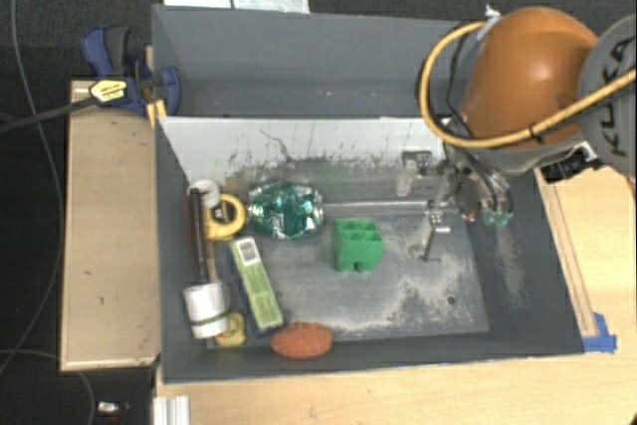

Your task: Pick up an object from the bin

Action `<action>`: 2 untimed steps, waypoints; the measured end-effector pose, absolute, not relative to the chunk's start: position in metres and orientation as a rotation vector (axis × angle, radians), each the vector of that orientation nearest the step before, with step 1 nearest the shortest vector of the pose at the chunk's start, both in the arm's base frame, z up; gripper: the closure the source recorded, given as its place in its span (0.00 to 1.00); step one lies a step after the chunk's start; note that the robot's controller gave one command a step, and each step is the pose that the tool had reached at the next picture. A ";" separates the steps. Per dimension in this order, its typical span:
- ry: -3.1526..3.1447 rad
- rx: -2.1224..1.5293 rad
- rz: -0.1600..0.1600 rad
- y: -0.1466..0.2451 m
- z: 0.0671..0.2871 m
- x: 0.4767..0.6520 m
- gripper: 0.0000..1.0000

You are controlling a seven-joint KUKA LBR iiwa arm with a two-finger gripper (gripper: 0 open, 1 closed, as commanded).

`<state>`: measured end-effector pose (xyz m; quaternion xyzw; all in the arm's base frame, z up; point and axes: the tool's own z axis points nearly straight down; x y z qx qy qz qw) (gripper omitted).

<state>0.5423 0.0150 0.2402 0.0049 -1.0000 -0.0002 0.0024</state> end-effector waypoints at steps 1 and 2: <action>-3.145 0.014 -0.001 0.015 0.244 0.544 1.00; -3.145 0.014 -0.001 0.015 0.244 0.544 1.00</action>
Offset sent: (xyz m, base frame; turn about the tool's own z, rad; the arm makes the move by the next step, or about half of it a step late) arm 0.0000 0.0000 0.0000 0.0000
